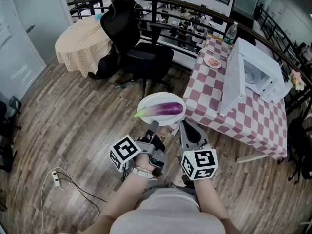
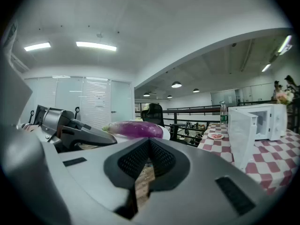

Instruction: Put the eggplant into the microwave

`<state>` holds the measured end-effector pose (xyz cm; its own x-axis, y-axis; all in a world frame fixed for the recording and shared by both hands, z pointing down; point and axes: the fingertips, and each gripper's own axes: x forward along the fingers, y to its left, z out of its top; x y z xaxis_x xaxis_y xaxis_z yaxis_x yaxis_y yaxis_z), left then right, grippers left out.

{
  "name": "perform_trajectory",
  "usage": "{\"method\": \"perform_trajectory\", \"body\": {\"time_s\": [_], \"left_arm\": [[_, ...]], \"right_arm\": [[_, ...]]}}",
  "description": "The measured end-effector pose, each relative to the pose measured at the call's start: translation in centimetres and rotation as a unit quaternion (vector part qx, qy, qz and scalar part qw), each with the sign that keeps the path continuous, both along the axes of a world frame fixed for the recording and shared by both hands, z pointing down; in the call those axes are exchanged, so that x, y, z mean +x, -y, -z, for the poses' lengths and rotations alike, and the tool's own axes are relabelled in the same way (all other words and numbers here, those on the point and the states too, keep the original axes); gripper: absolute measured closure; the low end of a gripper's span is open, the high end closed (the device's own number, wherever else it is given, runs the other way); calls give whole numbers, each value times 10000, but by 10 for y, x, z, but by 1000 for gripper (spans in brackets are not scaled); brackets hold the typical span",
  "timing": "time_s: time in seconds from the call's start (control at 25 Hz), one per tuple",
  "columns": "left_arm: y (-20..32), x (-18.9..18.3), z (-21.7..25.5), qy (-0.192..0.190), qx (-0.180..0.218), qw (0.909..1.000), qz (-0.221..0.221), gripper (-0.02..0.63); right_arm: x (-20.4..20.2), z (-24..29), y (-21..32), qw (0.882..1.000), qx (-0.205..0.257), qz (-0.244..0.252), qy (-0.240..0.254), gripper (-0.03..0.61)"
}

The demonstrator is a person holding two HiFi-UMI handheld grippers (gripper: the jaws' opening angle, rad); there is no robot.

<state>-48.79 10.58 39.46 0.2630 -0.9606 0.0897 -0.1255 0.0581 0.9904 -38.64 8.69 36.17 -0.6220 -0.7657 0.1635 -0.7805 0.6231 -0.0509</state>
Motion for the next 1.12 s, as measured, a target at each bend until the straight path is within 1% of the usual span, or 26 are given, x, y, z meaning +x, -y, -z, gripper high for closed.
{"method": "perform_trajectory", "body": {"time_s": [0.12,0.32,0.64,0.92,1.12], "left_arm": [[0,1,0,14,-15,9999,-124,597],[8,-11,-1,-4,-64,9996,-278,597],[22,-16,-3,-51,-93,9988,-478,597],[30,3,-4,-32,-115,9986,-517,597],[35,30,-2,-30,-106,9985,-537,597]], "right_arm": [[-3,0,-1,10000,-14,-36,17,554],[-16,2,2,9999,-15,-65,111,554],[-17,6,11,9994,-18,-274,196,554],[-6,10,17,9996,95,-209,172,554],[18,10,23,9995,110,-218,191,554]]}}
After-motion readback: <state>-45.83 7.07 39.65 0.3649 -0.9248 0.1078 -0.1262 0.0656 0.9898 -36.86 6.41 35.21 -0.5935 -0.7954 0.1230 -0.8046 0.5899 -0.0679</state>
